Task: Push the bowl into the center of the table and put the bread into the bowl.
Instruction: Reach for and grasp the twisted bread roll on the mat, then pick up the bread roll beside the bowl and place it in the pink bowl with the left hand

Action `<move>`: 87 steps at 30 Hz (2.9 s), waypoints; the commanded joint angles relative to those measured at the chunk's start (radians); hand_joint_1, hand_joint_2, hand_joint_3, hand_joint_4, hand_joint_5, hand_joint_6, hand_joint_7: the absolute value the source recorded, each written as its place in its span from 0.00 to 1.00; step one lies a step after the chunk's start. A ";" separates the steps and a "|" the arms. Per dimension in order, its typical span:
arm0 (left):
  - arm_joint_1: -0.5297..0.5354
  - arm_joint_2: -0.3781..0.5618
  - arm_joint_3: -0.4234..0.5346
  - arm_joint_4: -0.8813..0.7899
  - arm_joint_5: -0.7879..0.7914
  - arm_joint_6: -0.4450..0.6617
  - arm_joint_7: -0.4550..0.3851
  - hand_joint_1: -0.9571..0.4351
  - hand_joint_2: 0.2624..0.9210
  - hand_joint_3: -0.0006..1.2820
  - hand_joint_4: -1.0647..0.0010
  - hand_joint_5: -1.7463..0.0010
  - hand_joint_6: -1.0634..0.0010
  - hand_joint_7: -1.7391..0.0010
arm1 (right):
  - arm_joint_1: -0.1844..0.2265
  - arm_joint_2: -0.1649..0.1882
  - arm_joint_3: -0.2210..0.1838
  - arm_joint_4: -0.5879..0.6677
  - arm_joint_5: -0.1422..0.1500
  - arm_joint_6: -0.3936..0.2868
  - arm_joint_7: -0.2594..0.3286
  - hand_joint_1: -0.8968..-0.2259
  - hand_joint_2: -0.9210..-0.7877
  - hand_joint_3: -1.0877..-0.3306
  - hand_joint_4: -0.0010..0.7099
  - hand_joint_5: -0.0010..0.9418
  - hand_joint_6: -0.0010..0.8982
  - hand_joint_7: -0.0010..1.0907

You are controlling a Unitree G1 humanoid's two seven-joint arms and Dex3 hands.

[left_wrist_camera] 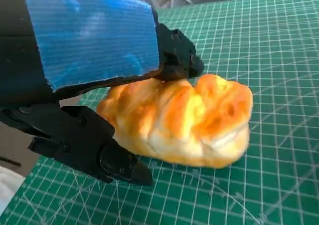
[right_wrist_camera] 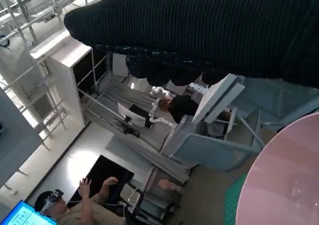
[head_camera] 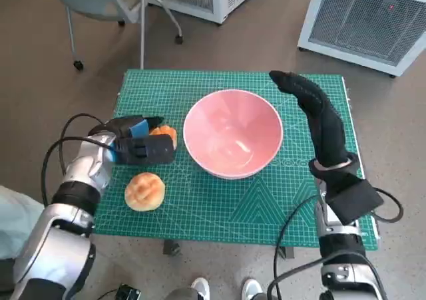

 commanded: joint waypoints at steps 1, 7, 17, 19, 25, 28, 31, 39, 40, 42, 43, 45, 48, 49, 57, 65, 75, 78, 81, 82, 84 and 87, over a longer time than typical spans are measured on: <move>-0.004 0.012 -0.014 0.038 0.011 -0.051 0.048 0.71 0.98 0.06 0.38 0.35 0.42 0.51 | 0.030 0.005 0.002 0.004 0.000 0.009 -0.003 0.25 0.00 0.31 0.15 0.00 0.00 0.35; -0.010 0.061 0.024 0.007 -0.028 -0.143 0.073 0.69 0.98 0.04 0.32 0.30 0.36 0.43 | 0.032 0.008 0.003 0.000 -0.003 0.011 -0.008 0.25 0.00 0.31 0.15 0.00 0.00 0.34; -0.003 0.114 0.094 -0.098 -0.095 -0.220 0.051 0.69 1.00 0.05 0.34 0.31 0.41 0.36 | 0.036 0.011 0.003 -0.006 -0.003 0.013 -0.009 0.25 0.00 0.31 0.15 0.00 0.00 0.33; 0.024 0.162 0.169 -0.260 -0.159 -0.265 0.062 0.69 1.00 0.06 0.35 0.32 0.43 0.33 | 0.033 0.014 0.003 0.000 -0.003 0.011 -0.011 0.25 0.00 0.31 0.15 0.00 0.00 0.33; 0.098 0.193 0.274 -0.515 -0.211 -0.316 0.122 0.69 1.00 0.05 0.31 0.38 0.43 0.30 | 0.032 0.019 0.002 0.011 -0.004 0.005 -0.013 0.26 0.00 0.31 0.15 0.00 0.00 0.33; 0.129 0.179 0.299 -0.601 -0.204 -0.321 0.159 0.69 0.99 0.04 0.29 0.39 0.42 0.31 | 0.036 0.022 0.002 0.009 -0.004 0.003 -0.014 0.26 0.00 0.31 0.15 0.00 0.00 0.33; 0.156 0.153 0.309 -0.674 -0.197 -0.324 0.177 0.69 0.99 0.03 0.27 0.40 0.41 0.32 | 0.039 0.025 0.003 0.009 -0.004 -0.001 -0.015 0.26 0.00 0.31 0.15 0.00 0.00 0.33; 0.165 0.089 0.277 -0.798 -0.181 -0.311 0.132 0.69 1.00 0.03 0.28 0.37 0.41 0.34 | 0.048 0.032 0.002 0.016 -0.002 -0.014 -0.017 0.27 0.00 0.31 0.15 0.00 0.00 0.32; 0.162 0.080 0.271 -0.805 -0.177 -0.308 0.125 0.69 1.00 0.03 0.29 0.36 0.41 0.35 | 0.049 0.033 0.002 0.016 -0.002 -0.015 -0.017 0.27 0.00 0.31 0.15 0.00 0.00 0.32; 0.154 0.060 0.256 -0.818 -0.166 -0.297 0.111 0.69 1.00 0.04 0.29 0.35 0.42 0.35 | 0.050 0.035 0.001 0.015 -0.002 -0.017 -0.017 0.27 0.00 0.31 0.15 0.00 0.00 0.32; 0.149 0.048 0.245 -0.820 -0.155 -0.291 0.107 0.69 1.00 0.04 0.30 0.34 0.43 0.34 | 0.051 0.036 0.001 0.013 -0.001 -0.017 -0.017 0.27 0.00 0.31 0.15 0.00 0.00 0.32; 0.136 0.022 0.225 -0.820 -0.136 -0.278 0.103 0.69 1.00 0.05 0.31 0.34 0.43 0.34 | 0.053 0.036 0.000 0.010 0.001 -0.016 -0.015 0.27 0.00 0.31 0.15 0.00 0.00 0.32; 0.115 -0.017 0.197 -0.805 -0.110 -0.262 0.097 0.69 1.00 0.05 0.31 0.35 0.44 0.32 | 0.055 0.036 -0.002 0.007 0.006 -0.015 -0.013 0.26 0.00 0.31 0.14 0.00 0.00 0.32; 0.104 -0.032 0.186 -0.789 -0.102 -0.262 0.097 0.69 1.00 0.05 0.31 0.35 0.44 0.32 | 0.057 0.036 -0.003 0.006 0.007 -0.014 -0.013 0.26 0.00 0.31 0.14 0.00 0.00 0.32; 0.000 -0.128 0.101 -0.525 -0.034 -0.315 0.154 0.69 1.00 0.05 0.31 0.36 0.43 0.32 | 0.072 0.034 -0.007 -0.011 0.013 -0.009 -0.011 0.26 0.00 0.31 0.13 0.00 0.00 0.32; -0.050 -0.189 0.044 -0.333 -0.012 -0.331 0.162 0.69 1.00 0.07 0.34 0.32 0.46 0.32 | 0.086 0.032 -0.009 -0.038 0.017 0.004 -0.012 0.26 0.00 0.31 0.13 0.00 0.00 0.31; -0.048 -0.215 0.030 -0.238 -0.058 -0.324 0.029 0.67 0.88 0.12 0.71 0.62 0.71 0.58 | 0.103 0.028 -0.011 -0.070 0.013 0.021 -0.015 0.27 0.00 0.31 0.13 0.00 0.00 0.30; -0.045 -0.202 0.029 -0.259 -0.058 -0.314 -0.013 0.60 0.82 0.05 0.85 0.88 0.75 0.85 | 0.106 0.028 -0.011 -0.073 0.013 0.024 -0.016 0.27 0.00 0.30 0.12 0.00 0.00 0.30; -0.038 -0.187 0.033 -0.300 -0.059 -0.303 -0.047 0.51 0.80 0.02 0.91 0.96 0.78 0.94 | 0.106 0.028 -0.011 -0.075 0.011 0.027 -0.017 0.27 0.00 0.30 0.12 0.00 0.00 0.30; -0.032 -0.181 0.035 -0.319 -0.057 -0.294 -0.054 0.48 0.80 0.02 0.93 0.97 0.79 0.96 | 0.105 0.028 -0.011 -0.075 0.010 0.028 -0.017 0.27 0.00 0.30 0.12 0.00 0.00 0.30; -0.018 -0.171 0.039 -0.357 -0.055 -0.272 -0.069 0.45 0.80 0.01 0.94 0.99 0.80 0.98 | 0.104 0.027 -0.011 -0.075 0.011 0.030 -0.017 0.27 0.00 0.30 0.12 0.00 0.00 0.30; 0.004 -0.155 0.047 -0.421 -0.058 -0.222 -0.108 0.39 0.82 0.01 0.97 1.00 0.81 0.99 | 0.104 0.028 -0.010 -0.077 0.012 0.034 -0.015 0.27 0.00 0.30 0.12 0.00 0.00 0.30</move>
